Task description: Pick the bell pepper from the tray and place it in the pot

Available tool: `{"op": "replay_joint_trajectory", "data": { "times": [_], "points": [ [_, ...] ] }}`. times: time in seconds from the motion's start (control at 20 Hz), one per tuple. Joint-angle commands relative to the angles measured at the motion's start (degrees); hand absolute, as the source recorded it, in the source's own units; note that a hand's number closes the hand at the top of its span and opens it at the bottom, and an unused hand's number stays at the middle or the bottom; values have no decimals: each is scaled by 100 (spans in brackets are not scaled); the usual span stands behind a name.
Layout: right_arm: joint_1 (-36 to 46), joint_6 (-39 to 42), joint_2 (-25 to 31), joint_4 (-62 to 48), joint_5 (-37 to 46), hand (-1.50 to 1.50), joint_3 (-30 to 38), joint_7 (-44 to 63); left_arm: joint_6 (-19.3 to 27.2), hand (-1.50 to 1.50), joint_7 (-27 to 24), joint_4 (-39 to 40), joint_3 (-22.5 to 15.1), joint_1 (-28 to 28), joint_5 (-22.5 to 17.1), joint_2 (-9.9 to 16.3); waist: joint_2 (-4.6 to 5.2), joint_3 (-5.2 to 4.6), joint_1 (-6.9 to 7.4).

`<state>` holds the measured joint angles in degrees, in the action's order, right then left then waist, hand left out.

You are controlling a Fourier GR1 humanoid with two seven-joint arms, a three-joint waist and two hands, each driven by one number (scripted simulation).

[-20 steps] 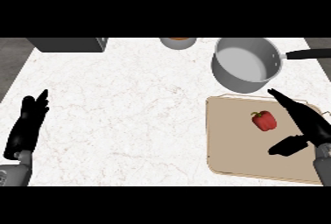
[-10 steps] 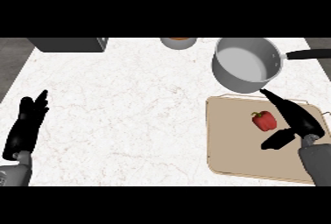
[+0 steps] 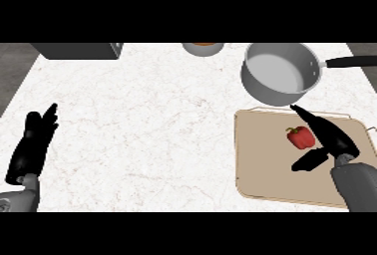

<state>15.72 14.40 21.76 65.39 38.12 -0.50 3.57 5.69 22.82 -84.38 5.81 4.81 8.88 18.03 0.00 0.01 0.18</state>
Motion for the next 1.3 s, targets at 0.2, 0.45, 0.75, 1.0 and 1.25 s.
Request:
{"op": "replay_joint_trajectory", "data": {
  "times": [0.2,0.45,0.75,1.0,1.25],
  "points": [
    [210,-195,-72,-969,255,150,168,-651,-206,0,137,-225,66,-37,105,-144,2,1,8],
    [318,-655,20,-705,451,150,243,-966,-224,0,-163,161,220,20,194,-113,3,0,-2],
    [273,-1296,-66,-725,758,150,261,-1268,-325,0,232,3,271,241,243,-111,2,0,-9],
    [446,-927,664,-723,647,150,620,-1564,-134,0,-326,412,233,229,420,-310,12,-1,-25],
    [292,-463,2799,-2010,765,150,1105,-3117,-278,0,-114,-44,225,77,252,-272,148,50,92]
  ]
}}
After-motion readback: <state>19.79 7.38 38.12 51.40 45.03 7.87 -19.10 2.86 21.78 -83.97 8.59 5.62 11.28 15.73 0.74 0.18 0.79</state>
